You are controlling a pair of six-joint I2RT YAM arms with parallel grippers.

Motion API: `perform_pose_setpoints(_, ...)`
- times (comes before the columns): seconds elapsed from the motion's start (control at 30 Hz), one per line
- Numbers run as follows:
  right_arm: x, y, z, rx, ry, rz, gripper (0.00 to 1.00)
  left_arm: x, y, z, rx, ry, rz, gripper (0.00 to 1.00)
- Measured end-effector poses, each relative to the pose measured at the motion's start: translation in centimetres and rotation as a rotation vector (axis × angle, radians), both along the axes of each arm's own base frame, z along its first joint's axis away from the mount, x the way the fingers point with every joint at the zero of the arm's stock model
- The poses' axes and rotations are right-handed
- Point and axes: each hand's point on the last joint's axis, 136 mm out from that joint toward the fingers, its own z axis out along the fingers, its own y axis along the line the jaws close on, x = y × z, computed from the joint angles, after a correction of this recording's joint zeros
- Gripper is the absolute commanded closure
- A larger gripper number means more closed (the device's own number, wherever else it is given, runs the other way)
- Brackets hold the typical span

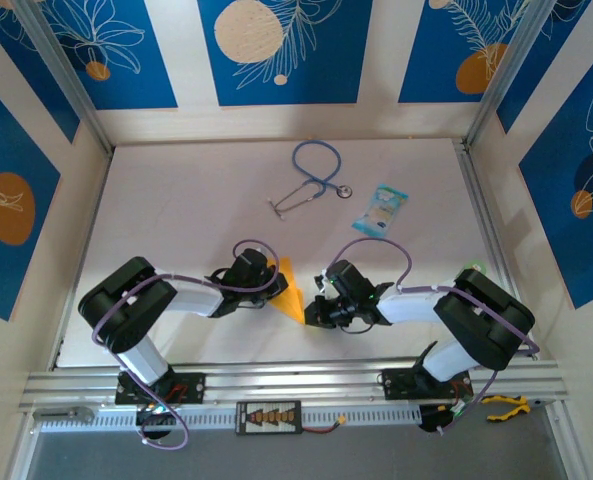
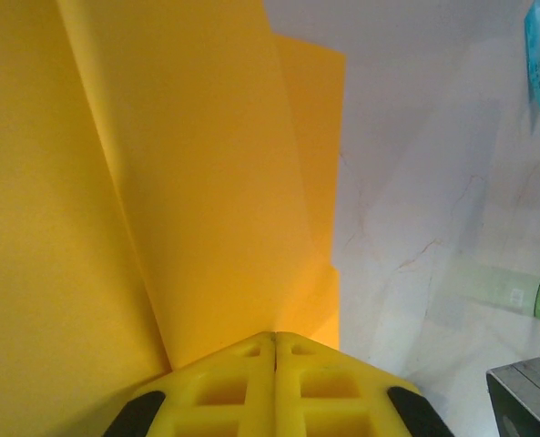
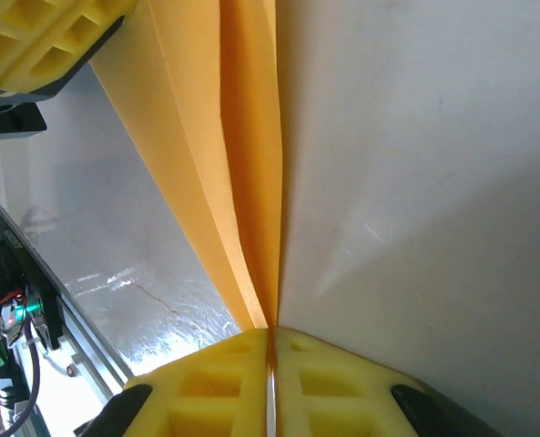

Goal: Fold a paper plane with a square sheet of paper (pick it up from the middle)
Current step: Fourth fold the wing at the center of the table.

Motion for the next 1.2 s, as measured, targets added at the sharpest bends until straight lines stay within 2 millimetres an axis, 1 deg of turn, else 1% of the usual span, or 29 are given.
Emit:
perform_pose_setpoints(0.17, -0.1, -0.1, 0.0, -0.004, 0.001, -0.001, 0.87, 0.0, 0.0, 0.0, -0.002, -0.002, 0.000, 1.00)
perform_pose_setpoints(0.27, -0.3, -0.5, 0.3, -0.015, 0.004, -0.006, 0.86, 0.0, 0.0, 0.0, -0.003, -0.002, 0.000, 1.00)
perform_pose_setpoints(0.4, 0.0, -1.0, 1.5, -0.006, -0.007, -0.026, 0.85, 0.0, 0.0, 0.0, -0.002, -0.002, 0.000, 1.00)
perform_pose_setpoints(0.47, 0.6, -1.0, 2.4, 0.017, -0.025, -0.037, 0.87, 0.0, 0.0, 0.0, -0.002, -0.002, 0.000, 1.00)
perform_pose_setpoints(0.6, 1.7, 0.0, 4.2, 0.079, -0.037, -0.031, 0.92, 0.0, 0.0, 0.0, -0.002, -0.002, 0.000, 1.00)
perform_pose_setpoints(0.73, 3.0, 2.0, 5.2, 0.123, -0.028, -0.003, 0.94, 0.0, 0.0, 0.0, -0.002, -0.002, 0.000, 1.00)
perform_pose_setpoints(0.83, 3.8, 3.1, 4.8, 0.130, -0.007, 0.010, 0.94, 0.0, 0.0, 0.0, -0.002, -0.002, 0.000, 1.00)
perform_pose_setpoints(0.93, 4.0, 3.5, 3.4, 0.106, 0.028, 0.010, 0.94, 0.0, 0.0, 0.0, -0.002, -0.002, 0.000, 1.00)
perform_pose_setpoints(1.07, 3.6, 3.3, 1.4, 0.057, 0.072, 0.009, 0.94, 0.0, 0.0, 0.0, -0.002, -0.002, 0.000, 1.00)
perform_pose_setpoints(1.2, 2.8, 3.0, 0.3, 0.019, 0.081, 0.019, 0.95, 0.0, 0.0, 0.0, -0.002, -0.002, 0.000, 1.00)
